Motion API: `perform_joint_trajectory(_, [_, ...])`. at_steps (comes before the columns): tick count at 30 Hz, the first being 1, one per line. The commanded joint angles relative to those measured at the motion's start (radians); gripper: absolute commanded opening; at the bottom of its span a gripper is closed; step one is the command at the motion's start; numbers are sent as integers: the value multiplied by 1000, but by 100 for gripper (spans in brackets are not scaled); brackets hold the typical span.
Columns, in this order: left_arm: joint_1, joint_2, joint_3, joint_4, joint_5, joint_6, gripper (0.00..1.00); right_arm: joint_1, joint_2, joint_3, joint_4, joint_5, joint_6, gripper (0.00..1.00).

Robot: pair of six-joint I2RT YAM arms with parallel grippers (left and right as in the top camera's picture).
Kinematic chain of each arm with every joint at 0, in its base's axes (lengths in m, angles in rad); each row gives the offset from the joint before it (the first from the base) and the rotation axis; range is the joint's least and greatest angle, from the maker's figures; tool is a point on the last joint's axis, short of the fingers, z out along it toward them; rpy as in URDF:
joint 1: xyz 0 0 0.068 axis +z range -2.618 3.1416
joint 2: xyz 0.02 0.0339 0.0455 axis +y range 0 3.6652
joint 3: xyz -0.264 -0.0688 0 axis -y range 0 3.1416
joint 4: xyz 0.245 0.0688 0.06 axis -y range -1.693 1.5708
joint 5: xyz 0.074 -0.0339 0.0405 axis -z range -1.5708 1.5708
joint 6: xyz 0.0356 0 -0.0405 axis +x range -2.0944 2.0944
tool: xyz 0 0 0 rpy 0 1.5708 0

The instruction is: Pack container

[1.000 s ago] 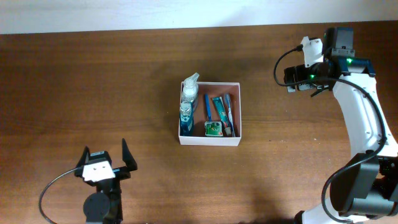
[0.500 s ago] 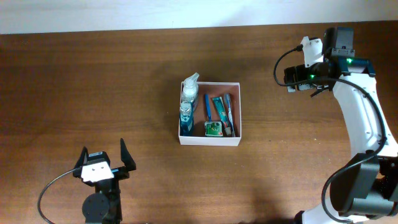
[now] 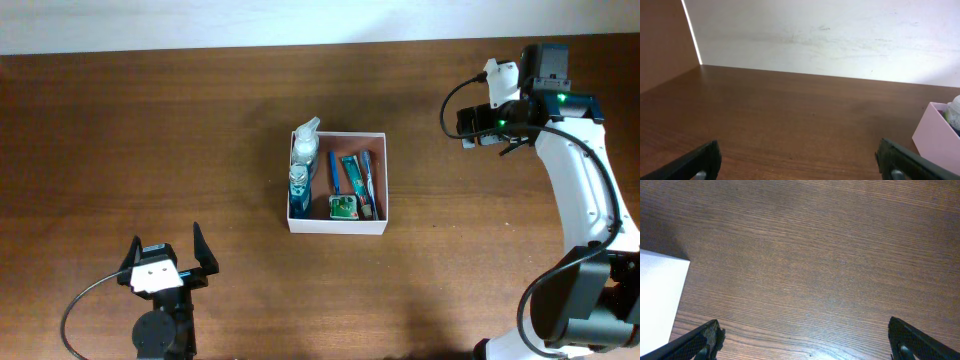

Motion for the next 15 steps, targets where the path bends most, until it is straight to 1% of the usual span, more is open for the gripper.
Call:
perform_joint_trajectory(1, [5,-10,-10,0,11,16,99,-6,8,12,3,2,11,98])
perform_joint_trajectory(12, [5,-10,-10,0,11,16,100,-6,7,12,2,2,11,98])
perform_joint_trajectory(15, [5,-10,-10,0,11,16,99,-6,-35,12,2,2,11,98])
